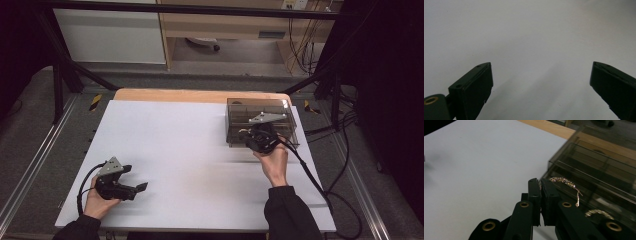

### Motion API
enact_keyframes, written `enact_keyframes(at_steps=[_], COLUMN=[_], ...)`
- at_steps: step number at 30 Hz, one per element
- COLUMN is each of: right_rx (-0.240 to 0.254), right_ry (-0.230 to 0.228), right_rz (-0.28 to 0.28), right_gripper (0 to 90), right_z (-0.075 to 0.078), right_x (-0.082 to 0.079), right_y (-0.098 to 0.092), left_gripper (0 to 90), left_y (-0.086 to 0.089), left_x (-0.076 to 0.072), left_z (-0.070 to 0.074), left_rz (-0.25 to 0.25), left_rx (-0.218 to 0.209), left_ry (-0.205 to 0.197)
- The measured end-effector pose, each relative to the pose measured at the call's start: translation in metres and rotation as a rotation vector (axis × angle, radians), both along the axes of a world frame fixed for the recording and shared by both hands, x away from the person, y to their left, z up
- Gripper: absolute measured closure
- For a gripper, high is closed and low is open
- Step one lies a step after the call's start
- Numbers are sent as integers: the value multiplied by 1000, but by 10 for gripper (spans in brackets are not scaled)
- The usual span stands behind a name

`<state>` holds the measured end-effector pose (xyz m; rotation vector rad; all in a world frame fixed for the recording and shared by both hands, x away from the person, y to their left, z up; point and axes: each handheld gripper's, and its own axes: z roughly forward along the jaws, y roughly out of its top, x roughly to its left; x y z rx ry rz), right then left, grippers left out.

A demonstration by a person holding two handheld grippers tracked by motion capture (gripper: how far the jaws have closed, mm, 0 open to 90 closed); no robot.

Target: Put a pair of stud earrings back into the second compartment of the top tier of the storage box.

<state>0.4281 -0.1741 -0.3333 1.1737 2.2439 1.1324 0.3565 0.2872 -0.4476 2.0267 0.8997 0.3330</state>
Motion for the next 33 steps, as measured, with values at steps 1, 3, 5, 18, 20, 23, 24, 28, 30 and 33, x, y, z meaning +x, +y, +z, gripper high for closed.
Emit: enact_keyframes(at_steps=[1, 3, 5, 18, 20, 23, 24, 28, 30, 33], right_rx=[1, 6, 4, -16, -25, -26, -29, -33, -17, 0], right_ry=[1, 0, 8, 37, 42, 52, 50, 58, 53, 35], right_rz=[-16, -40, -60, -128, -132, -137, -140, -154, -157, -154], right_gripper=[872, 872, 872, 869, 869, 867, 865, 847, 811, 781], right_z=[0, -2, -5, -28, -30, -34, -36, -39, -38, -33], right_x=[1, 4, 8, 26, 28, 29, 30, 30, 29, 26], right_y=[-5, -14, -21, -40, -41, -41, -42, -43, -45, -46], left_gripper=[45, 45, 45, 45, 45, 45, 45, 45, 45, 45], left_y=[0, 0, 0, 0, 0, 0, 0, 0, 0, 0], left_x=[0, 0, 0, 0, 0, 0, 0, 0, 0, 0], left_z=[0, 0, 0, 0, 0, 0, 0, 0, 0, 0], left_rz=[0, 0, 0, -1, -1, -1, -1, -1, -1, 0], left_rx=[0, 0, 1, 3, 2, 2, 2, 1, 2, 1], left_ry=[0, 1, 1, 1, 1, 1, 1, 1, 1, 1])
